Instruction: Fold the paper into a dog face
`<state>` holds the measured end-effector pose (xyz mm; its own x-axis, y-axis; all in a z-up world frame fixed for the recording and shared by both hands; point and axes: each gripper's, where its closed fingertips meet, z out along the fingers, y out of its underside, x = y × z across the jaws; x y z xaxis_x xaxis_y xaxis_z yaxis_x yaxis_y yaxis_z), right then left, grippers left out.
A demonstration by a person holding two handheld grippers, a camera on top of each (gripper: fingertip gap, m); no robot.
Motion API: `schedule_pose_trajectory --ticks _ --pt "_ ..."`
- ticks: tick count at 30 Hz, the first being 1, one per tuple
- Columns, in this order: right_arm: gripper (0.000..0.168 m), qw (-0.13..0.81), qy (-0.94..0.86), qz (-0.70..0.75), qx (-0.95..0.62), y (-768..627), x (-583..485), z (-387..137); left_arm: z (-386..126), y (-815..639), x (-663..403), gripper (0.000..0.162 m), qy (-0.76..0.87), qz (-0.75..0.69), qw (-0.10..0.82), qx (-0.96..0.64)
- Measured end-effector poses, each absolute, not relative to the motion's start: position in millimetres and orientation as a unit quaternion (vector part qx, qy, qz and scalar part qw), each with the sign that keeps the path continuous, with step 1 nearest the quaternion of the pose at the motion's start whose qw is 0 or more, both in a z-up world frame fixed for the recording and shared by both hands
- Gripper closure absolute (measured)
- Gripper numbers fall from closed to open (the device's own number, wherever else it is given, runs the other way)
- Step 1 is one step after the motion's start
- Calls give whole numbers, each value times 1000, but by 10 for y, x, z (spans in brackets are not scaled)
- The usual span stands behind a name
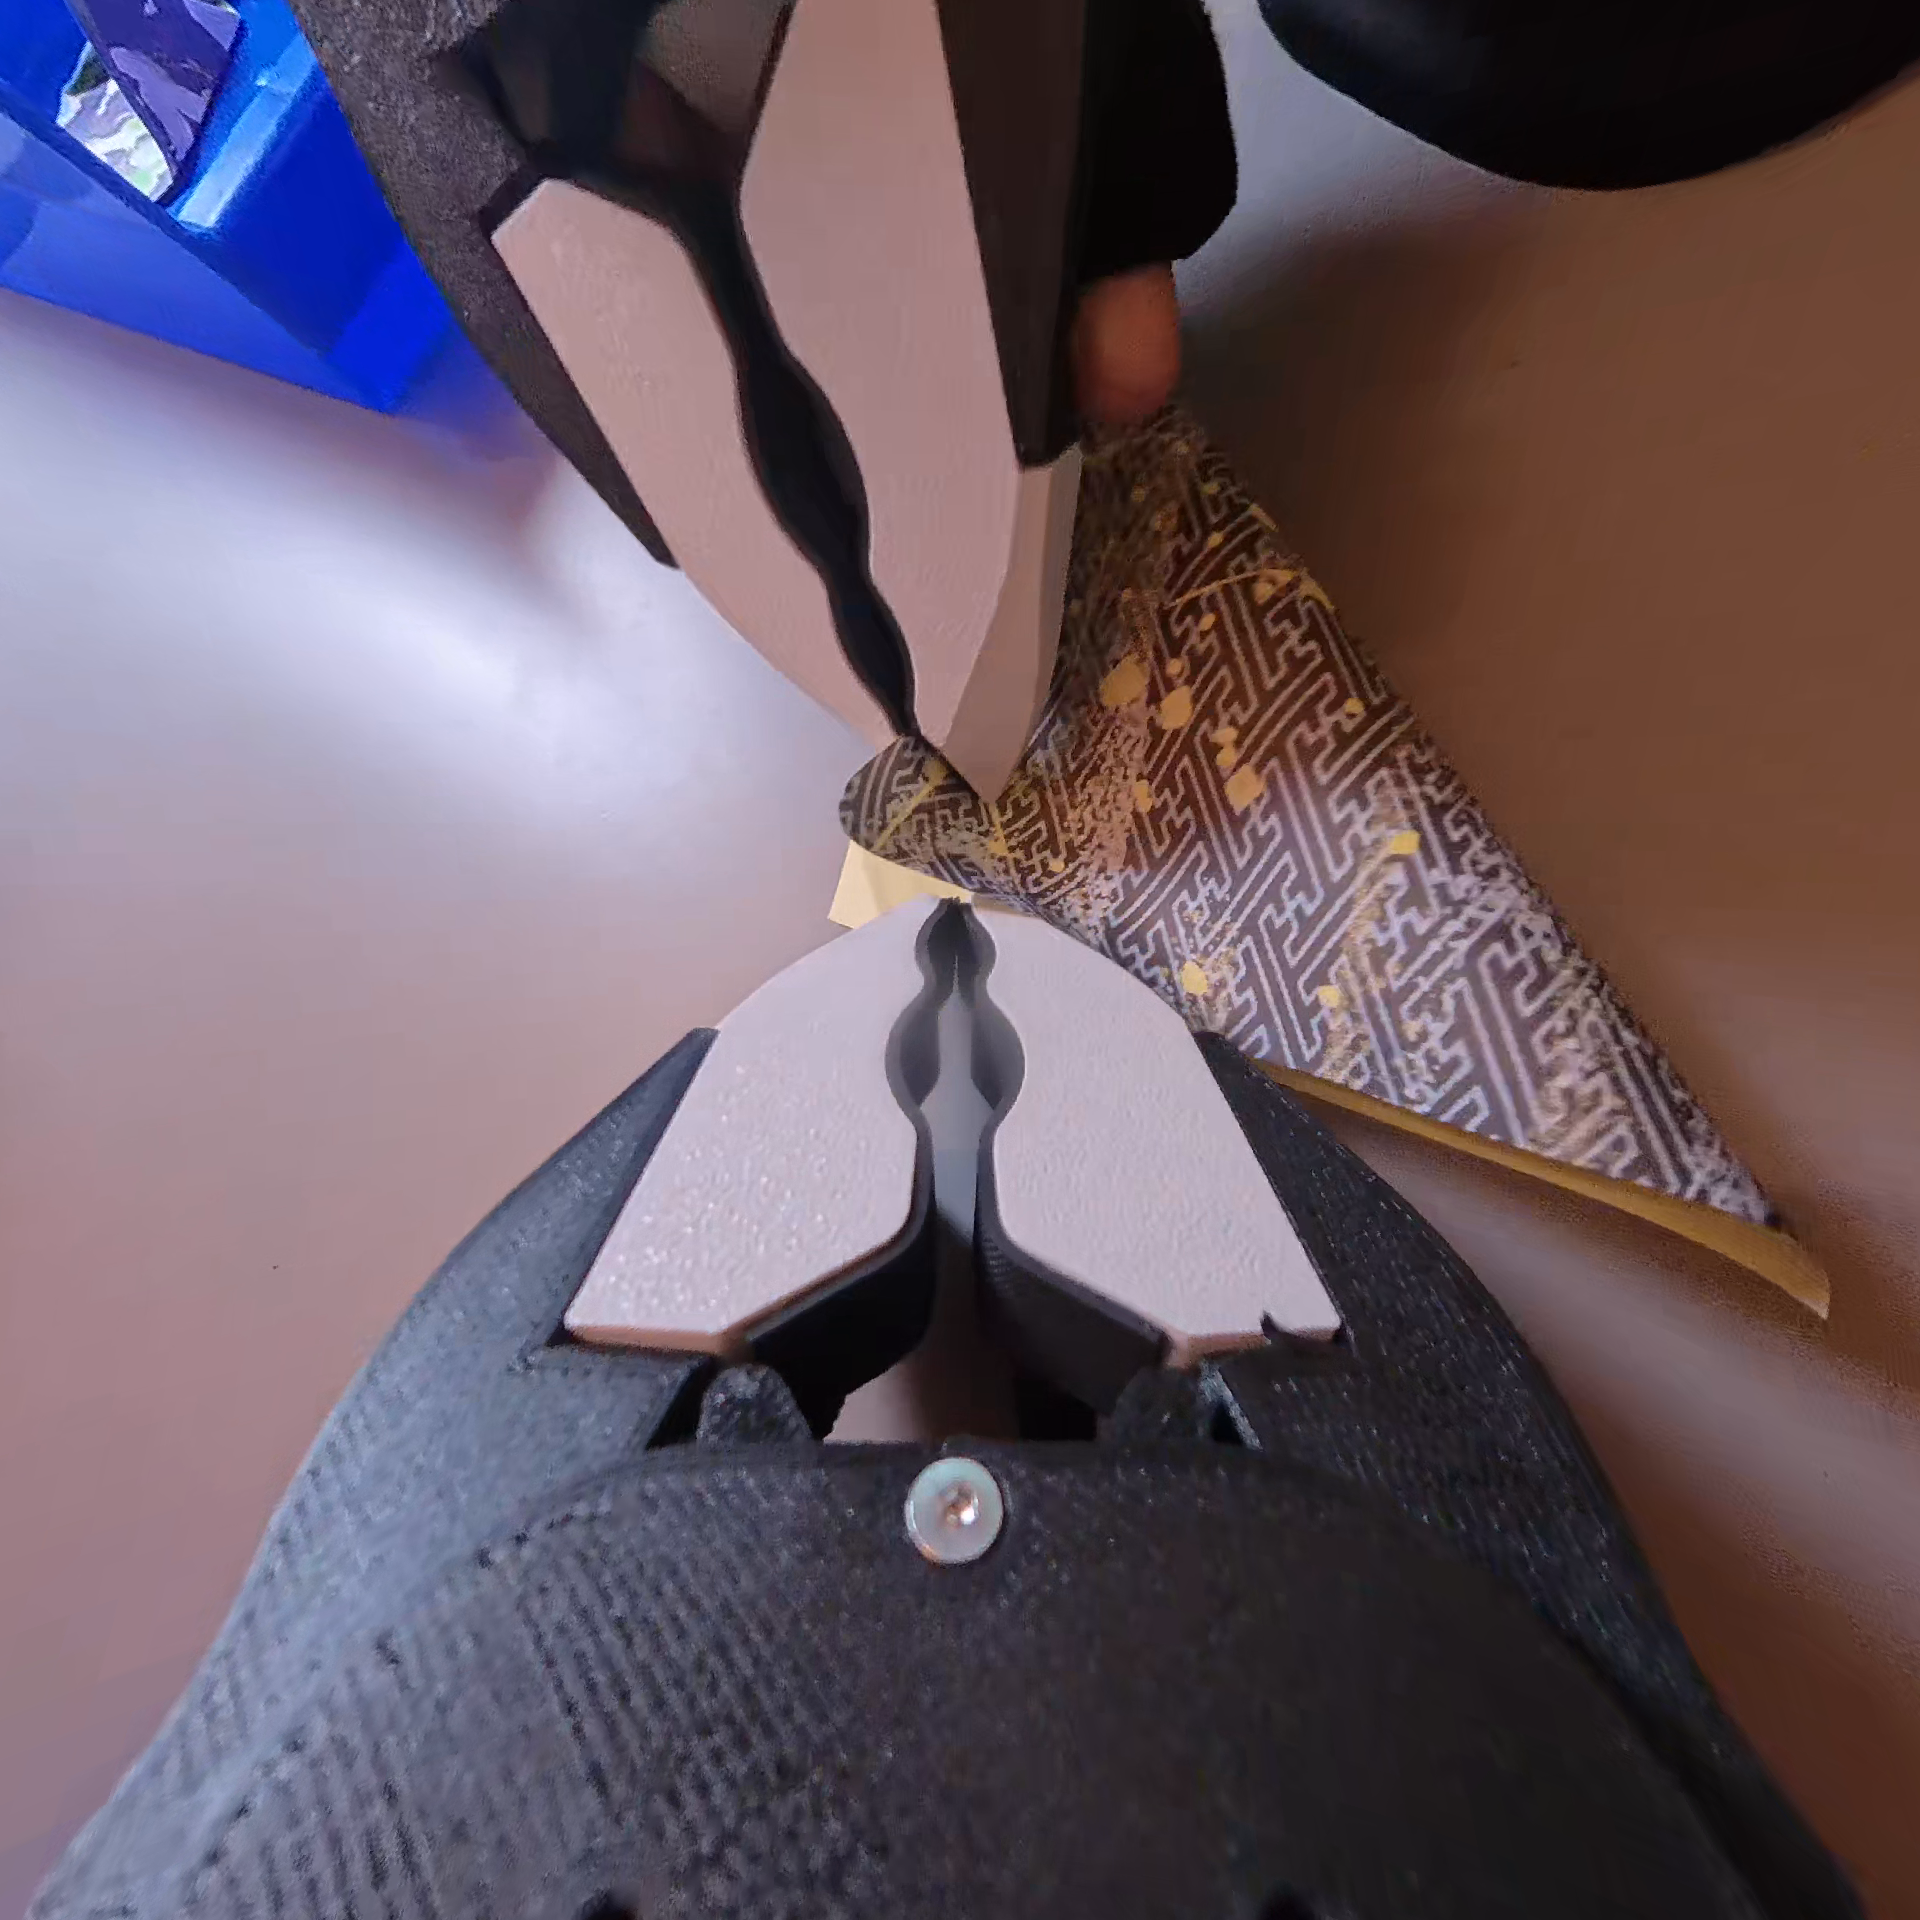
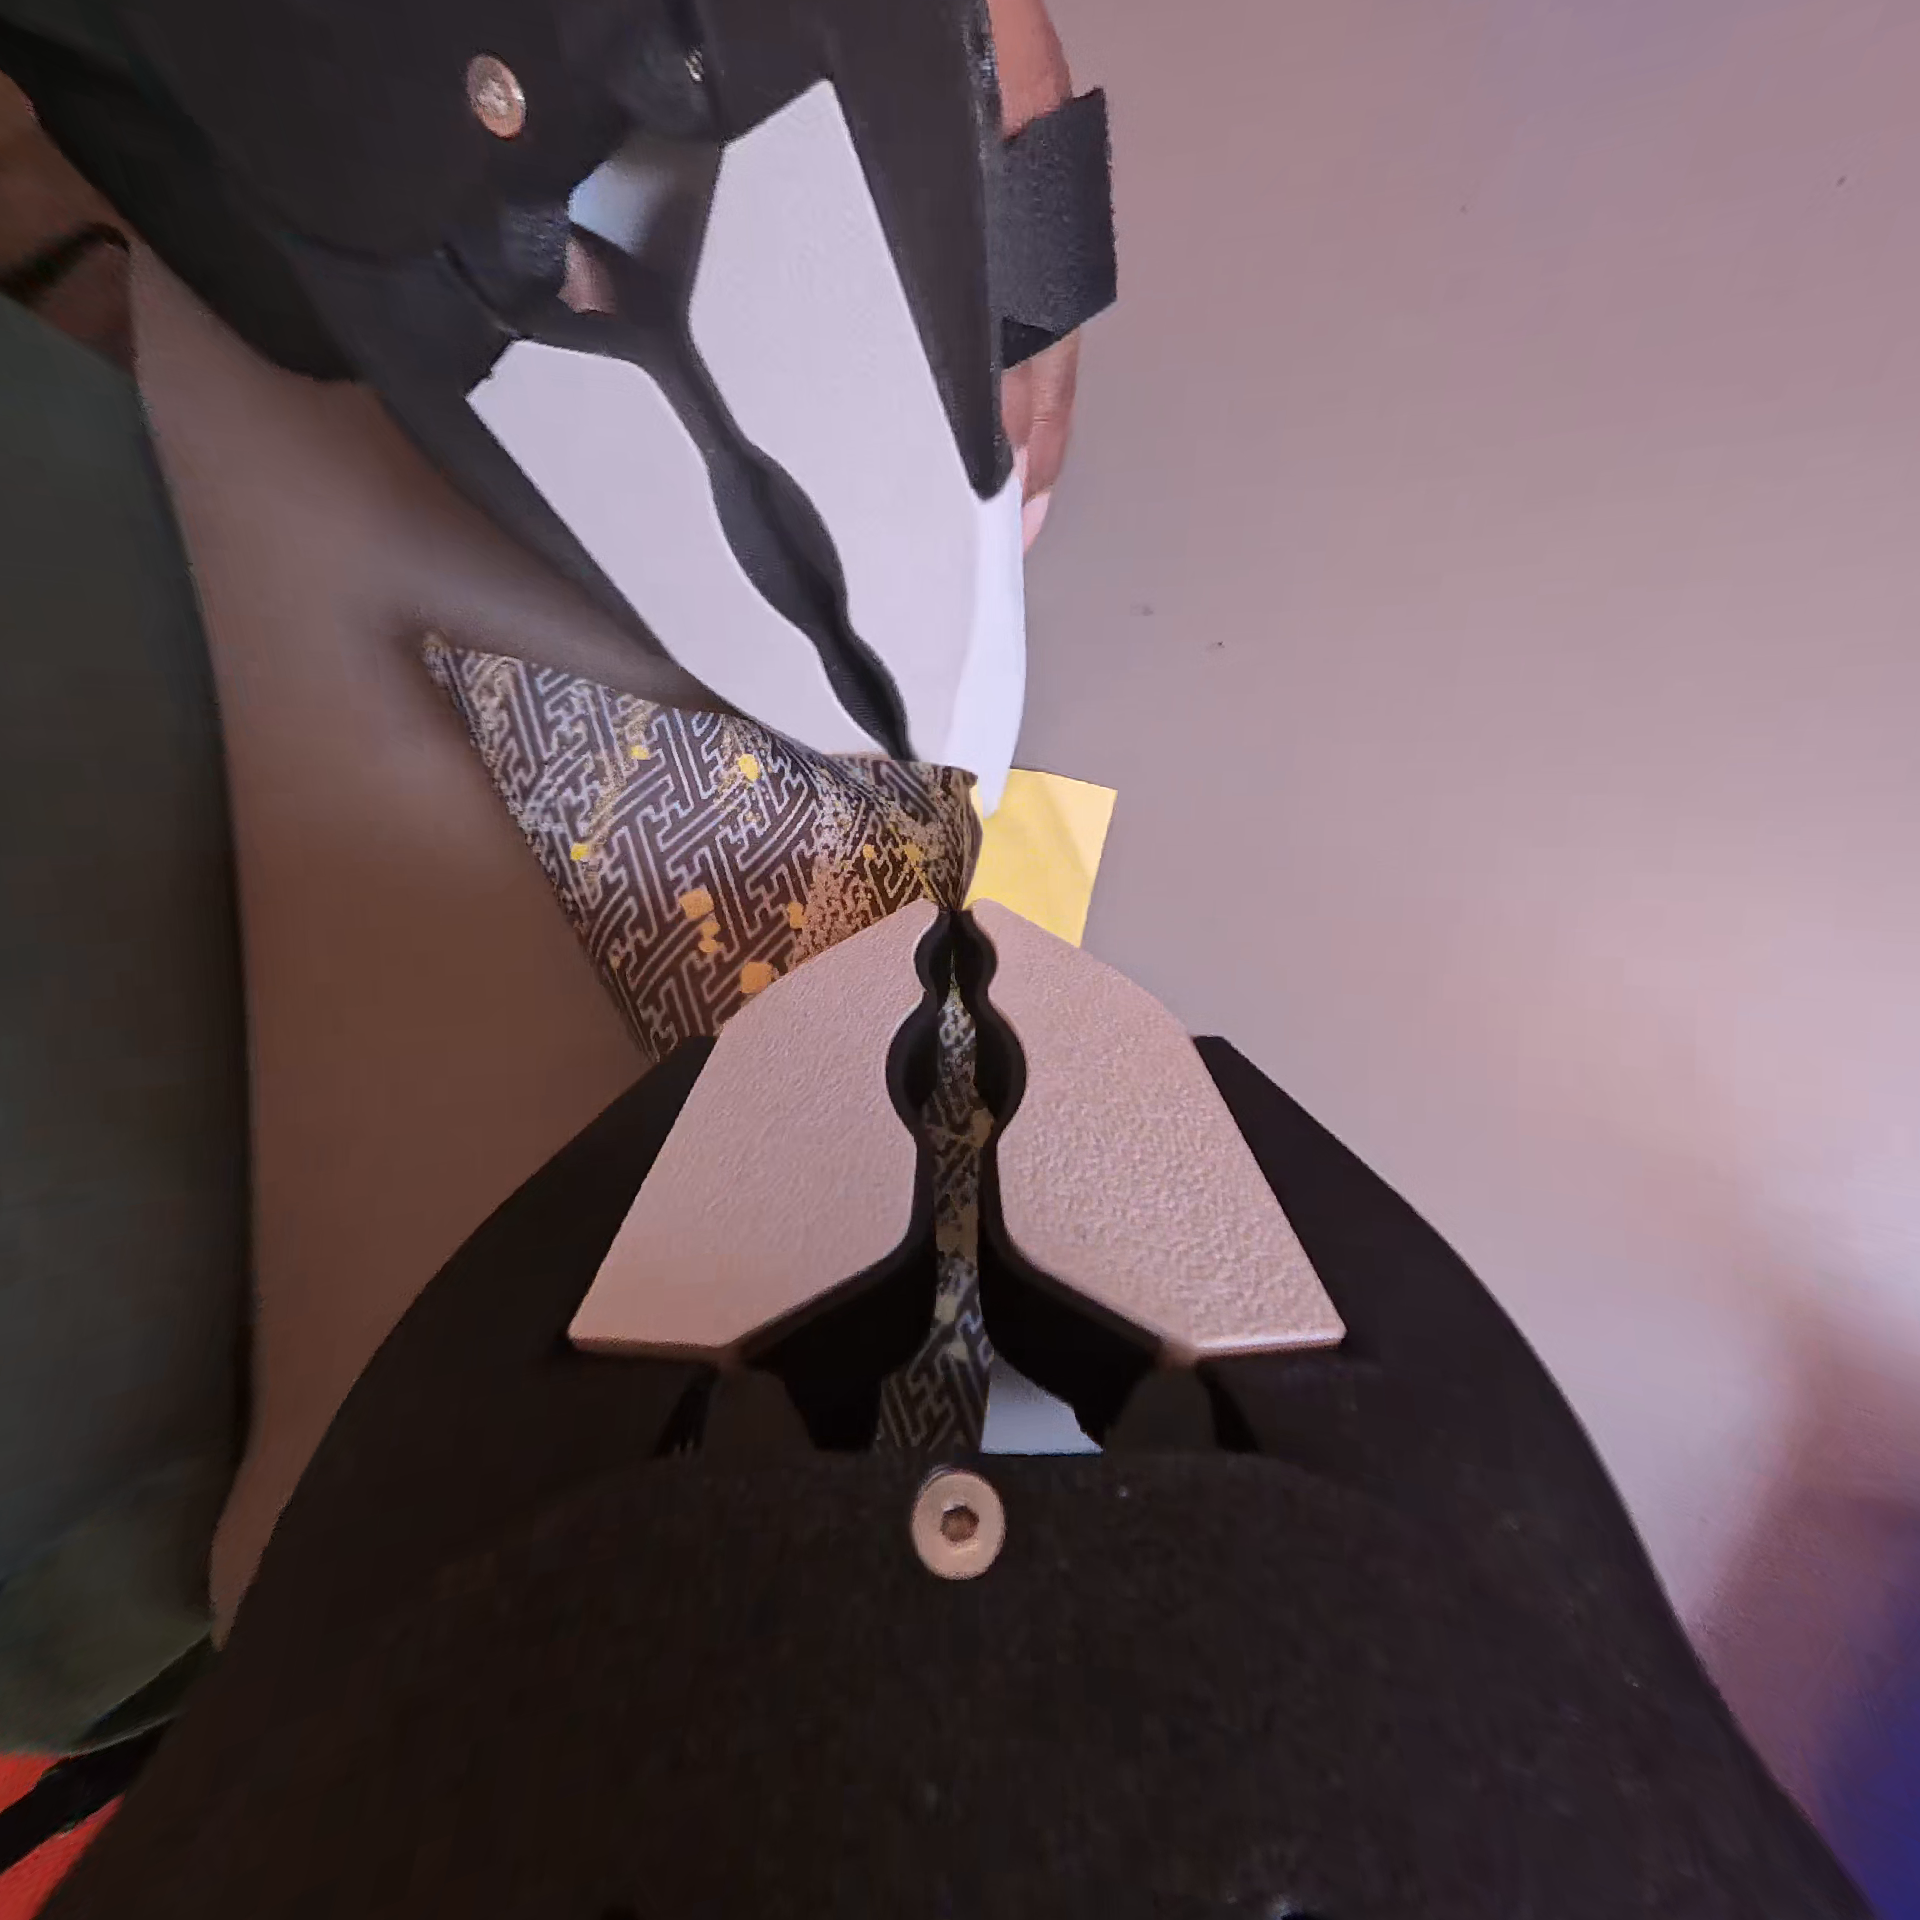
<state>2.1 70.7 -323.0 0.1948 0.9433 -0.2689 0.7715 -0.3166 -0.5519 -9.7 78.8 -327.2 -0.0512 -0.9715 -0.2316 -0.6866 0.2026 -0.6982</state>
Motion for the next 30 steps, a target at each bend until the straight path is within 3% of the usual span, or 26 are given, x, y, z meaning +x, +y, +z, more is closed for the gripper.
schedule_pose_trajectory --ticks 8,30 --pt "168 140 -595 237 -755 749 35 -3294 -3265 905 -166 162 676 -203 349 -616" --pt "168 89 -581 290 -756 672 47 -3291 -3296 740 -212 162 688 -169 363 -605"
